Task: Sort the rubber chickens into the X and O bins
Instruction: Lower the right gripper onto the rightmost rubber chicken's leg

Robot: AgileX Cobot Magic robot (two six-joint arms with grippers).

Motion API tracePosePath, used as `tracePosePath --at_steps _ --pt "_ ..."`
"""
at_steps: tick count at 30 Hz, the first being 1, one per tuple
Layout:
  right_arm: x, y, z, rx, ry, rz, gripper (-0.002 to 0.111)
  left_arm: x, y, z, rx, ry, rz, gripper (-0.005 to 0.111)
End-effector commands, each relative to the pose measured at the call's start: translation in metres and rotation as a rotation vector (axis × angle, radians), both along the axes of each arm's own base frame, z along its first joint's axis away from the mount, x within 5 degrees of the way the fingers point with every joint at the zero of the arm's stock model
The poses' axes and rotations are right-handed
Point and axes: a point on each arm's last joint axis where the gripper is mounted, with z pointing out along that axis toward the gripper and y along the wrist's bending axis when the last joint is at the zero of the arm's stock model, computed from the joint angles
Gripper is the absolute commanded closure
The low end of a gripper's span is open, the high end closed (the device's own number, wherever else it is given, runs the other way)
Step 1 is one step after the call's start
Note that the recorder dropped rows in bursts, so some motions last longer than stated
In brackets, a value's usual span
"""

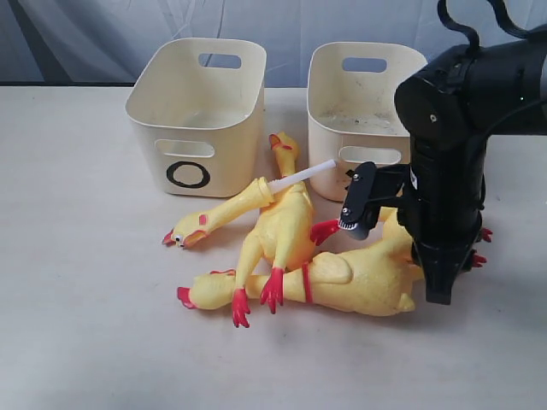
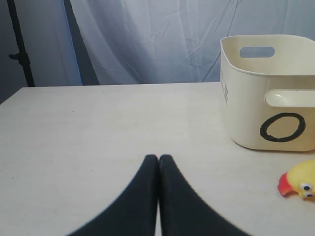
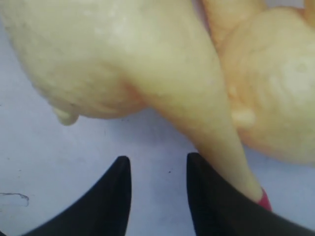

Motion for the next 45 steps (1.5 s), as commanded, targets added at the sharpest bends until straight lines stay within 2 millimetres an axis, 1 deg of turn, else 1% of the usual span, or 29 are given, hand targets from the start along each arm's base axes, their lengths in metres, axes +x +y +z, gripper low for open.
tracePosePath --at_steps 1,5,6,9,16,25,31,38,45 --pt "-0.003 -0.004 0.013 0.015 -0.03 -0.003 0.071 0.0 0.0 0.001 -0.01 -0.011 -0.002 0.107" --pt "-0.006 -0.005 0.033 0.067 -0.109 0.002 0.057 0.0 0.0 0.001 -0.01 -0.011 -0.002 0.107" --pt "-0.005 -0.006 0.037 0.077 -0.143 0.012 0.054 0.0 0.0 0.001 -0.01 -0.011 -0.002 0.107" --pt "-0.003 -0.006 0.041 0.09 -0.189 0.029 0.057 0.0 0.0 0.001 -0.01 -0.011 -0.002 0.107" --pt "0.01 -0.003 0.031 0.074 -0.257 0.072 0.058 0.0 0.0 0.001 -0.01 -0.011 -0.002 0.107" --pt "0.015 0.001 0.015 0.065 -0.223 0.072 0.058 0.0 0.0 0.001 -0.01 -0.011 -0.002 0.107" --pt "0.013 0.003 0.004 0.058 -0.163 0.047 0.058 0.0 0.0 0.001 -0.01 -0.011 -0.002 0.107" --pt "0.005 -0.002 0.004 0.007 -0.077 0.047 0.058 0.0 0.0 0.001 -0.01 -0.011 -0.002 0.107" --pt "0.001 0.002 0.003 0.054 -0.037 0.026 0.058 0.0 0.0 0.001 -0.01 -0.011 -0.002 0.107"
